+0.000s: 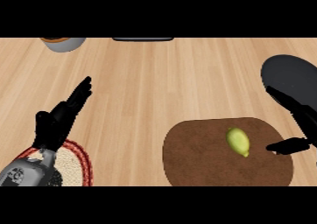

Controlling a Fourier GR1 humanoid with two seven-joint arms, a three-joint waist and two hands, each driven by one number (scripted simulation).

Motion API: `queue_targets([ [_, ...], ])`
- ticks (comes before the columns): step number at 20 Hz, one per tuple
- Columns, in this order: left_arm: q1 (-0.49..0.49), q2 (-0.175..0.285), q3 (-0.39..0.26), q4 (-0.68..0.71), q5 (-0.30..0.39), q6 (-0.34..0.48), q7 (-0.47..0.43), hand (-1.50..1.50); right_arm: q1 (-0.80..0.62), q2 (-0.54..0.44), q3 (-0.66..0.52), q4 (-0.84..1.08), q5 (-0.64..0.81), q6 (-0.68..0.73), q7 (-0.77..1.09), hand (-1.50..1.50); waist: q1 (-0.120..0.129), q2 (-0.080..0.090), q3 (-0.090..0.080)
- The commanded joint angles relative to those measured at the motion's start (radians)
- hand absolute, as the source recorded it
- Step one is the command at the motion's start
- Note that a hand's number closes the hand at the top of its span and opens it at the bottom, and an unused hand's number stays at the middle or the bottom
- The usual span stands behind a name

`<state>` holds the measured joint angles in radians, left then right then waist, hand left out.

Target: Pick the lemon from the cutting board and place it in the pan

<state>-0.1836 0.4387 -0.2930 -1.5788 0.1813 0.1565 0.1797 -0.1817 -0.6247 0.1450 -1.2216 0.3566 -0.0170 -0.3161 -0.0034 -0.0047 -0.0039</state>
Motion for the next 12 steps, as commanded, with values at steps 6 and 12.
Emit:
queue_targets([
  [6,-0.012,-0.030,0.004,0.043,-0.019,-0.016,-0.020,0.00,-0.072,-0.042,0.194,-0.313,0.087,0.339,0.504,-1.50,-0.006,0.001,0.001],
  [12,0.047,-0.020,0.052,-0.025,-0.028,-0.059,0.003,0.00,0.031,0.033,0.217,-0.490,0.162,0.367,0.701,-1.50,0.003,0.003,0.003],
])
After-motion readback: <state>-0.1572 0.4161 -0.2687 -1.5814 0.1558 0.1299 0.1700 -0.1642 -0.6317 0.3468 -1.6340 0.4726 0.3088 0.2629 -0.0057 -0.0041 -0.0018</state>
